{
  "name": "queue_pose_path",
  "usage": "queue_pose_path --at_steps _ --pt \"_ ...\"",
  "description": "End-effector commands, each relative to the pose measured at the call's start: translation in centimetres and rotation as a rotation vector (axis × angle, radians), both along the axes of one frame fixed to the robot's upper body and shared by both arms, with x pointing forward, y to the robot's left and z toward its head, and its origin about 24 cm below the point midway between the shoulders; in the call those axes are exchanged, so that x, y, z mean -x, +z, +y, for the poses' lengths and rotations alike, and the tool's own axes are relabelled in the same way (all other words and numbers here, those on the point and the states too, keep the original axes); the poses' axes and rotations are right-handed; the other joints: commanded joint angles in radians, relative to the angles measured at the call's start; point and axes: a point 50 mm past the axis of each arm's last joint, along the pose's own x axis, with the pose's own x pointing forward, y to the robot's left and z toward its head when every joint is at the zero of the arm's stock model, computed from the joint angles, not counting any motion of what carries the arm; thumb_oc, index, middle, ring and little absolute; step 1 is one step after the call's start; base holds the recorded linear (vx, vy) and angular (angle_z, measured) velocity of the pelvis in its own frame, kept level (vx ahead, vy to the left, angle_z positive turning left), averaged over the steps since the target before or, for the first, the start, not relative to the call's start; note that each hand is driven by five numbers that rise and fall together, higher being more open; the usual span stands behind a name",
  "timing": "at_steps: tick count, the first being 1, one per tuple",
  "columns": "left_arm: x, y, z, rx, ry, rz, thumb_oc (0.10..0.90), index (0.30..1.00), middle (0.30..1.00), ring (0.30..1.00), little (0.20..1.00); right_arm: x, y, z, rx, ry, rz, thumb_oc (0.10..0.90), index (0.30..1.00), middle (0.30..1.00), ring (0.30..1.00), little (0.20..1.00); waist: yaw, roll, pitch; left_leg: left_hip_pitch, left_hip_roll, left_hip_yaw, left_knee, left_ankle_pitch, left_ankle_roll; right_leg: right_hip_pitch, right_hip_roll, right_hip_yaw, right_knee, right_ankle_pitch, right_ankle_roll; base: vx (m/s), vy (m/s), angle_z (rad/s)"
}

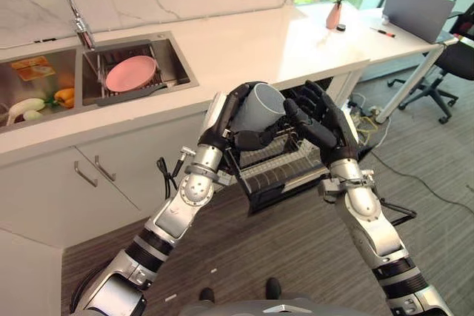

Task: Place the dishes in the dishwasher.

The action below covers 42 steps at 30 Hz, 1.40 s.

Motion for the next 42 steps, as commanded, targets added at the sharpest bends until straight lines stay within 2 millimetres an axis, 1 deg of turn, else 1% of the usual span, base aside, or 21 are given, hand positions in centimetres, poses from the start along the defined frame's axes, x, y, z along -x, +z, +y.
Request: queue_pose_path --at_steps 1,3,7,11,16,21,24,29,32,42 --pt "0.6 4.8 -1.7 0.099 -0.117 -0.229 0.4 0.3 0.3 0.3 0.3 -0.4 3.9 0.9 -0.096 0.069 -0.194 0.8 0.9 0.9 0.9 0.9 0.03 -0.04 -0.103 0.012 0.007 0.099 0.031 -0.058 -0.016 -0.006 -0.072 -0.007 0.067 -0.077 0.097 -0.01 -0.017 0.06" --pt "0.6 4.8 -2.0 0.1 -0.137 -0.22 0.4 0.3 0.3 0.3 0.3 -0.5 3.8 1.3 -0.113 0.122 -0.175 0.8 0.9 0.9 0.9 0.9 0.031 -0.04 -0.102 0.014 0.011 0.094 0.03 -0.056 -0.019 -0.001 -0.069 -0.01 0.066 -0.083 0.092 0.02 -0.018 0.04" --pt "0.6 4.9 -2.3 0.098 -0.162 -0.215 0.4 0.3 0.3 0.3 0.3 -0.7 3.7 1.6 -0.093 0.162 -0.158 0.8 0.9 0.9 0.9 0.9 0.032 -0.038 -0.101 0.018 0.015 0.09 0.027 -0.059 -0.023 0.007 -0.068 -0.015 0.064 -0.092 0.092 0.01 -0.006 0.02" --pt "0.6 5.0 -2.4 0.101 -0.172 -0.215 0.4 0.3 0.3 0.3 0.3 -0.8 3.5 1.6 -0.091 0.169 -0.145 0.8 0.9 0.9 0.9 0.9 0.031 -0.037 -0.099 0.019 0.015 0.088 0.027 -0.058 -0.023 0.009 -0.067 -0.016 0.064 -0.092 0.091 0.0 0.0 0.0" --pt "0.9 5.4 -3.3 0.115 -0.253 -0.202 0.4 0.3 0.3 0.3 0.3 -1.4 3.3 1.8 -0.064 0.204 -0.113 0.8 0.9 0.9 0.9 0.9 0.03 -0.037 -0.097 0.021 0.022 0.086 0.023 -0.057 -0.027 0.014 -0.065 -0.016 0.063 -0.093 0.089 0.0 0.0 0.0" --pt "1.4 5.4 -4.2 0.126 -0.323 -0.186 0.4 0.3 0.3 0.3 0.3 -2.1 3.6 2.1 -0.056 0.211 -0.112 0.8 0.9 0.9 0.9 0.9 0.032 -0.036 -0.095 0.022 0.023 0.086 0.023 -0.057 -0.028 0.016 -0.066 -0.017 0.061 -0.094 0.088 0.0 0.0 0.0" --pt "1.9 5.4 -4.8 0.113 -0.38 -0.182 0.4 0.3 0.3 0.3 0.3 -2.5 4.2 2.6 -0.008 0.235 -0.133 0.8 0.9 0.9 0.9 0.9 0.035 -0.036 -0.095 0.018 0.025 0.087 0.022 -0.052 -0.028 0.008 -0.066 -0.015 0.064 -0.089 0.088 -0.01 0.003 0.0" --pt "2.2 5.4 -5.4 0.117 -0.422 -0.168 0.4 0.3 0.3 0.3 0.3 -2.6 4.4 3.0 0.044 0.263 -0.139 0.8 0.9 0.9 0.9 0.9 0.035 -0.035 -0.092 0.023 0.024 0.086 0.018 -0.056 -0.029 0.013 -0.066 -0.019 0.063 -0.093 0.089 0.0 0.0 0.0" --pt "2.1 5.3 -5.4 0.119 -0.434 -0.156 0.4 0.3 0.3 0.3 0.3 -2.7 4.6 3.3 0.085 0.286 -0.15 0.8 0.9 0.9 0.9 0.9 0.036 -0.035 -0.089 0.022 0.024 0.084 0.016 -0.054 -0.029 0.012 -0.067 -0.023 0.062 -0.091 0.09 0.0 0.0 0.0" --pt "1.6 5.6 -4.6 0.153 -0.417 -0.141 0.4 0.3 0.3 0.3 0.3 -2.5 3.8 3.1 0.093 0.324 -0.118 0.8 0.9 0.9 0.9 0.9 0.039 -0.031 -0.085 0.023 0.022 0.08 0.012 -0.051 -0.03 0.014 -0.069 -0.03 0.064 -0.091 0.09 0.0 0.0 0.0"
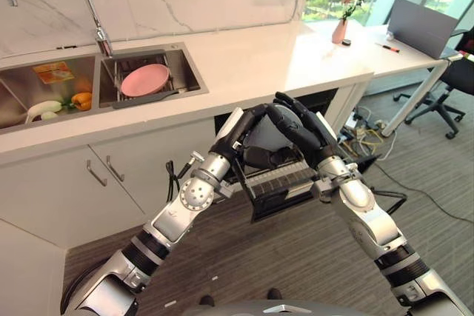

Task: Place the dishes in the dishwasher.

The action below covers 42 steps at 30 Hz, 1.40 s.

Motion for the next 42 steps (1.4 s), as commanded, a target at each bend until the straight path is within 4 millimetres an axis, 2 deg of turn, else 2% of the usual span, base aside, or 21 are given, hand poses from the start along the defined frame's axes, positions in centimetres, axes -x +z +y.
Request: queue_pose_path --at_steps 1,8,16,27,33,37,42 --pt "0.6 7.2 -2.9 0.233 -0.168 -0.276 0.4 0.3 0.3 0.3 0.3 -1.3 4.4 1.6 0.006 0.103 -0.203 0.8 0.9 0.9 0.9 0.9 0.025 -0.03 -0.044 0.033 0.021 0.088 0.011 -0.057 -0.035 0.011 -0.068 -0.012 0.062 -0.091 0.09 0.0 0.0 0.0" --pt "-0.2 7.8 -1.5 0.285 -0.095 -0.277 0.4 0.3 0.3 0.3 0.3 -1.2 3.7 0.7 0.039 0.071 -0.185 0.8 0.9 0.9 0.9 0.9 0.02 -0.027 -0.047 0.036 0.02 0.084 0.009 -0.056 -0.037 0.017 -0.068 -0.012 0.061 -0.092 0.089 0.0 0.0 0.0" --pt "-1.1 8.4 -0.5 0.284 -0.017 -0.314 0.4 0.3 0.3 0.3 0.3 -0.8 4.4 -0.3 0.074 0.046 -0.229 0.8 0.9 0.9 0.9 0.9 0.009 -0.024 -0.053 0.039 0.022 0.079 0.009 -0.057 -0.038 0.017 -0.068 -0.005 0.062 -0.095 0.087 0.0 0.0 0.0" --pt "-1.9 9.4 0.8 0.234 0.059 -0.378 0.4 0.3 0.3 0.3 0.3 -0.8 5.4 0.1 0.154 0.102 -0.28 0.8 0.9 0.9 0.9 0.9 0.008 -0.023 -0.05 0.042 0.031 0.089 0.009 -0.056 -0.046 0.015 -0.059 -0.011 0.058 -0.094 0.084 0.0 0.0 0.0" --pt "-2.5 9.9 1.7 0.194 0.124 -0.42 0.4 0.3 0.3 0.3 0.3 -0.7 5.3 -0.1 0.158 0.1 -0.272 0.8 0.9 0.9 0.9 0.9 0.004 -0.022 -0.05 0.047 0.035 0.092 0.009 -0.057 -0.05 0.021 -0.054 -0.012 0.051 -0.095 0.082 0.0 0.0 0.0" --pt "-2.6 10.1 1.6 0.19 0.119 -0.424 0.4 0.3 0.3 0.3 0.3 -0.7 5.2 -0.2 0.158 0.093 -0.268 0.8 0.9 0.9 0.9 0.9 0.001 -0.02 -0.048 0.048 0.036 0.092 0.009 -0.057 -0.052 0.023 -0.052 -0.014 0.05 -0.097 0.08 0.0 0.0 0.0" --pt "-1.9 10.0 0.4 0.187 0.047 -0.418 0.4 0.3 0.3 0.3 0.3 -1.1 5.1 0.2 0.144 0.071 -0.264 0.8 0.9 0.9 0.9 0.9 0.002 -0.015 -0.046 0.046 0.039 0.089 0.009 -0.055 -0.052 0.021 -0.049 -0.015 0.052 -0.099 0.078 0.0 0.0 0.0"
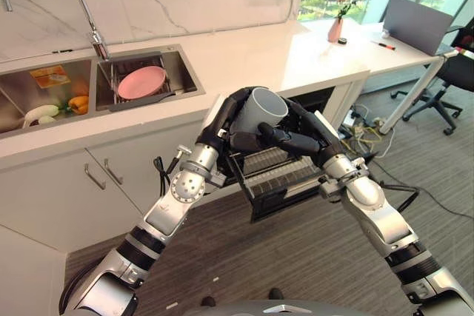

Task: Place the dishes in the dishwasher.

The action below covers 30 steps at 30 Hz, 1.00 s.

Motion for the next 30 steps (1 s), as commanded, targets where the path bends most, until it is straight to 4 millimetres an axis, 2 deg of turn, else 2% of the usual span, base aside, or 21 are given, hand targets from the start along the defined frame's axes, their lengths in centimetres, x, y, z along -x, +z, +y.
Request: queue_pose_path --at_steps 1,6,14,30 --pt "-0.7 8.3 -1.9 0.103 -0.087 -0.363 0.4 0.3 0.3 0.3 0.3 -1.0 4.8 1.4 -0.056 0.04 -0.226 0.8 0.9 0.9 0.9 0.9 0.026 -0.027 -0.048 0.043 0.039 0.09 0.009 -0.055 -0.052 0.018 -0.049 -0.014 0.052 -0.099 0.077 0.0 0.0 0.0" --pt "0.6 7.1 -4.0 0.171 -0.211 -0.289 0.4 0.3 0.3 0.3 0.3 -1.3 4.2 2.5 -0.189 0.03 -0.181 0.8 0.9 0.9 0.9 0.9 0.032 -0.023 -0.049 0.04 0.04 0.087 0.009 -0.049 -0.052 0.022 -0.047 -0.021 0.048 -0.096 0.073 0.0 0.0 0.0" --pt "2.4 6.3 -5.7 0.18 -0.349 -0.239 0.4 0.3 0.3 0.3 0.3 -1.7 4.1 3.5 -0.25 0.007 -0.168 0.8 0.9 0.9 0.9 0.9 0.045 -0.021 -0.044 0.035 0.04 0.079 0.009 -0.048 -0.052 0.025 -0.048 -0.029 0.043 -0.096 0.071 0.0 0.0 0.0" --pt "3.7 5.2 -6.9 0.247 -0.465 -0.123 0.4 0.3 0.3 0.3 0.3 -2.4 4.0 4.3 -0.312 -0.074 -0.156 0.8 0.9 0.9 0.9 0.9 0.066 -0.021 -0.035 0.023 0.033 0.063 0.009 -0.046 -0.048 0.027 -0.053 -0.047 0.039 -0.092 0.071 0.0 -0.003 0.04"
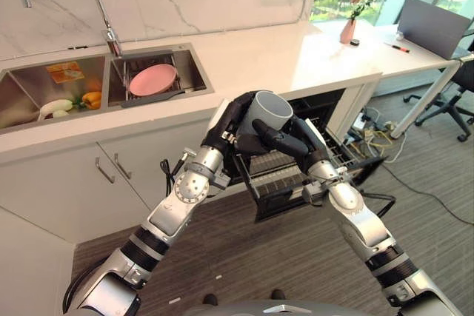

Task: Place the dishes in the dishwasher.

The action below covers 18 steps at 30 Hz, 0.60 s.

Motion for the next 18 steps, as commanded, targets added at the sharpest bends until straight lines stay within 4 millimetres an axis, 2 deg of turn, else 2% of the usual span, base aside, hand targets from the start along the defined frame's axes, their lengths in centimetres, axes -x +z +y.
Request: queue_pose_path --at_steps 1,2,10,11,12,13,15,18 --pt "3.5 6.1 -5.7 0.201 -0.384 -0.233 0.4 0.3 0.3 0.3 0.3 -2.5 5.7 1.6 -0.14 -0.04 -0.236 0.491 0.436 0.436 0.436 0.436 0.04 -0.027 -0.033 0.038 0.033 0.092 0.01 -0.05 -0.04 0.027 -0.054 -0.02 0.039 -0.092 0.072 0.0 0.0 0.0" --pt "3.5 6.0 -5.7 0.21 -0.387 -0.224 0.4 0.3 0.3 0.3 0.3 -2.5 5.7 1.6 -0.141 -0.046 -0.24 0.4 0.3 0.3 0.3 0.3 0.041 -0.027 -0.031 0.037 0.032 0.091 0.01 -0.049 -0.04 0.027 -0.055 -0.023 0.039 -0.09 0.073 0.0 0.005 0.03" --pt "3.4 5.4 -4.9 0.226 -0.349 -0.193 0.4 0.3 0.3 0.3 0.3 -2.0 5.2 1.4 -0.191 -0.077 -0.228 0.4 0.3 0.3 0.3 0.3 0.045 -0.021 -0.027 0.031 0.026 0.083 0.01 -0.049 -0.04 0.027 -0.059 -0.032 0.038 -0.09 0.074 0.0 0.0 0.05" --pt "3.4 5.3 -4.6 0.228 -0.337 -0.189 0.494 0.441 0.441 0.441 0.441 -1.9 4.9 1.2 -0.201 -0.09 -0.219 0.4 0.3 0.3 0.3 0.3 0.047 -0.019 -0.026 0.028 0.026 0.081 0.01 -0.047 -0.04 0.025 -0.059 -0.033 0.039 -0.091 0.074 -0.01 0.001 0.09" --pt "3.4 5.3 -4.5 0.229 -0.331 -0.189 0.765 0.848 0.848 0.848 0.848 -1.8 4.8 1.1 -0.206 -0.095 -0.215 0.4 0.3 0.3 0.3 0.3 0.047 -0.019 -0.026 0.028 0.025 0.081 0.01 -0.047 -0.04 0.026 -0.06 -0.033 0.038 -0.091 0.074 0.0 0.001 0.07" --pt "3.3 5.2 -4.5 0.231 -0.324 -0.188 0.8 0.9 0.9 0.9 0.9 -1.8 4.6 1.0 -0.218 -0.1 -0.207 0.4 0.3 0.3 0.3 0.3 0.047 -0.018 -0.027 0.027 0.025 0.08 0.01 -0.048 -0.04 0.026 -0.061 -0.034 0.038 -0.09 0.075 0.01 0.003 0.04" --pt "3.3 5.2 -4.3 0.238 -0.313 -0.184 0.8 0.9 0.9 0.9 0.9 -1.7 4.5 1.0 -0.245 -0.107 -0.198 0.4 0.3 0.3 0.3 0.3 0.047 -0.017 -0.027 0.027 0.025 0.08 0.01 -0.048 -0.04 0.026 -0.062 -0.036 0.038 -0.09 0.075 0.0 0.0 0.0" --pt "3.2 4.8 -4.1 0.254 -0.286 -0.162 0.8 0.9 0.9 0.9 0.9 -1.4 3.8 0.9 -0.38 -0.13 -0.148 0.4 0.3 0.3 0.3 0.3 0.049 -0.011 -0.021 0.031 0.023 0.077 0.01 -0.054 -0.039 0.032 -0.066 -0.042 0.038 -0.095 0.078 0.0 0.002 0.01"
